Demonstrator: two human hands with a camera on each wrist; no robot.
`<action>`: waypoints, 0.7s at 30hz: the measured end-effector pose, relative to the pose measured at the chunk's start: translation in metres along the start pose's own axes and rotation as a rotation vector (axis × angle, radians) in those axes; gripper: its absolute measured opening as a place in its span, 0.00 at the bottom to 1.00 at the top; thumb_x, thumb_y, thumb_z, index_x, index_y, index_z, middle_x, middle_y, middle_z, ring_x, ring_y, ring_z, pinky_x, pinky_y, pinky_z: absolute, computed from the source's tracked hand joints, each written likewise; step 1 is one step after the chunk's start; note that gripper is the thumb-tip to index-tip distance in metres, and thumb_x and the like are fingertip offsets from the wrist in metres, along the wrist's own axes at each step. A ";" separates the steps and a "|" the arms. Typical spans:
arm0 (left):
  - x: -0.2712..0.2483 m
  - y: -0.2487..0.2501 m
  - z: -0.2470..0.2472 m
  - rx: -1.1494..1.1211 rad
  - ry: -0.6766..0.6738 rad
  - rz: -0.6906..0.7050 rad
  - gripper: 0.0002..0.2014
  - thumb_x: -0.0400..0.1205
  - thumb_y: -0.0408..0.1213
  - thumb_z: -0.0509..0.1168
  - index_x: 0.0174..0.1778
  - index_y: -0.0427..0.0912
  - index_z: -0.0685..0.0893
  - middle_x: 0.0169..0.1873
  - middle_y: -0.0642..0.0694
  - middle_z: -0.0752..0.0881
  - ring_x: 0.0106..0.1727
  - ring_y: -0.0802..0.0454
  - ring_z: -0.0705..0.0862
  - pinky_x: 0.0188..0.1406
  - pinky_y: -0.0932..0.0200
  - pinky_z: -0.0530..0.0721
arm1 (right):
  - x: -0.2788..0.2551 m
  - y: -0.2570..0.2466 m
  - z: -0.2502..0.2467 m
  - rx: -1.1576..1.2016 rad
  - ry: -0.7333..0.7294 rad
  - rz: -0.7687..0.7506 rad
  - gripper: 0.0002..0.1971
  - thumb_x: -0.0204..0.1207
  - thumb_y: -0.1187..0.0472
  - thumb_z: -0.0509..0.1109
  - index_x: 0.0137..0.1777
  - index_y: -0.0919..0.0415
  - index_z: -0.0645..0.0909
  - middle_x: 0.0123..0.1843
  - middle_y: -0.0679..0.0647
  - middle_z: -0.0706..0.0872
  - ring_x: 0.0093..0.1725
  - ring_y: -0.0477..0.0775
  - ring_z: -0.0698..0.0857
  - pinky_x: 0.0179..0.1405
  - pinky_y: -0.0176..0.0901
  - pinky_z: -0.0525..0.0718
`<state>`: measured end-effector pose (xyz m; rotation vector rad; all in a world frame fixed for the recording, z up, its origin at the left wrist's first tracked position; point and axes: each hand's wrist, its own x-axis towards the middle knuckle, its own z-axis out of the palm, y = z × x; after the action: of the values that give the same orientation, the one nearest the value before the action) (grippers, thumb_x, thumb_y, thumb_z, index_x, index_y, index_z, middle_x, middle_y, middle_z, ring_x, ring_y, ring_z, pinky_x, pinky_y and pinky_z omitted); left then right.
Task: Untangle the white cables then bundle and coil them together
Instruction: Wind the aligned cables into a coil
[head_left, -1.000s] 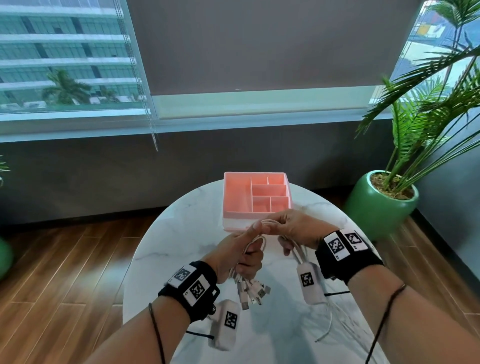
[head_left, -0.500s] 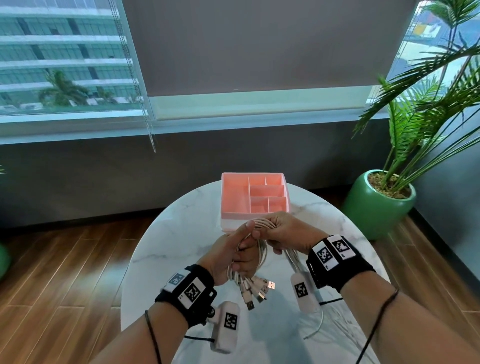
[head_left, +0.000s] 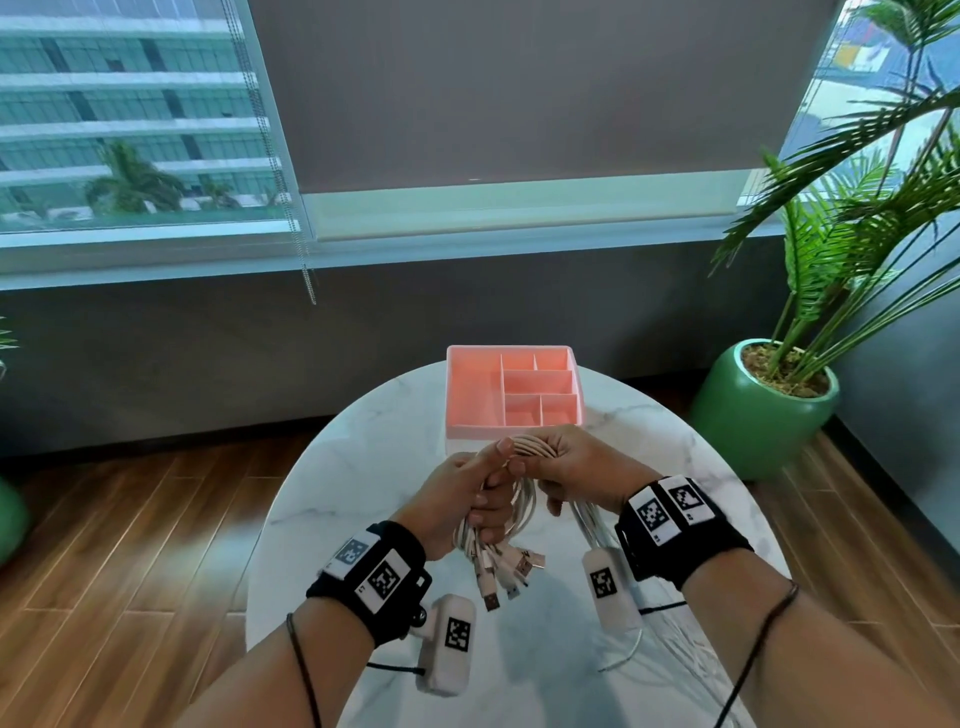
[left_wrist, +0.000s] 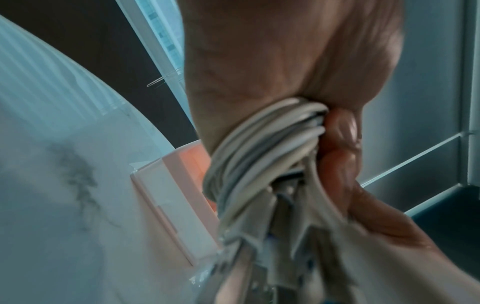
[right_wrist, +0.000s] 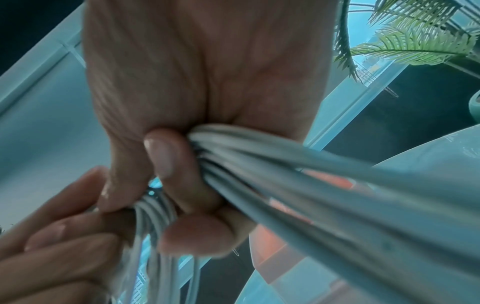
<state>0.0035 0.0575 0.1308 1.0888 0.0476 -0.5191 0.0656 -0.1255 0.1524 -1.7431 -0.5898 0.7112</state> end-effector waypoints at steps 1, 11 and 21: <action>-0.001 0.000 -0.002 -0.023 -0.042 -0.012 0.22 0.87 0.53 0.63 0.33 0.45 0.69 0.20 0.49 0.61 0.17 0.54 0.62 0.20 0.61 0.69 | 0.000 -0.001 -0.001 0.018 -0.018 0.010 0.04 0.82 0.60 0.71 0.52 0.59 0.85 0.28 0.50 0.76 0.24 0.50 0.70 0.24 0.44 0.80; -0.003 0.019 0.007 -0.255 -0.073 -0.028 0.22 0.86 0.55 0.58 0.31 0.45 0.72 0.18 0.55 0.62 0.15 0.59 0.61 0.16 0.63 0.69 | 0.008 -0.002 0.004 0.150 0.092 -0.081 0.19 0.83 0.57 0.69 0.61 0.76 0.78 0.30 0.54 0.81 0.24 0.52 0.73 0.20 0.40 0.69; -0.008 0.012 0.011 -0.148 0.131 0.058 0.24 0.85 0.56 0.61 0.28 0.47 0.65 0.19 0.52 0.58 0.16 0.57 0.56 0.15 0.65 0.60 | 0.009 0.007 0.012 0.208 0.082 -0.026 0.15 0.82 0.64 0.71 0.67 0.68 0.79 0.32 0.54 0.79 0.25 0.49 0.73 0.21 0.40 0.72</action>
<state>-0.0006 0.0551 0.1480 0.9750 0.1659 -0.3857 0.0631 -0.1132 0.1415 -1.5605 -0.4651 0.6559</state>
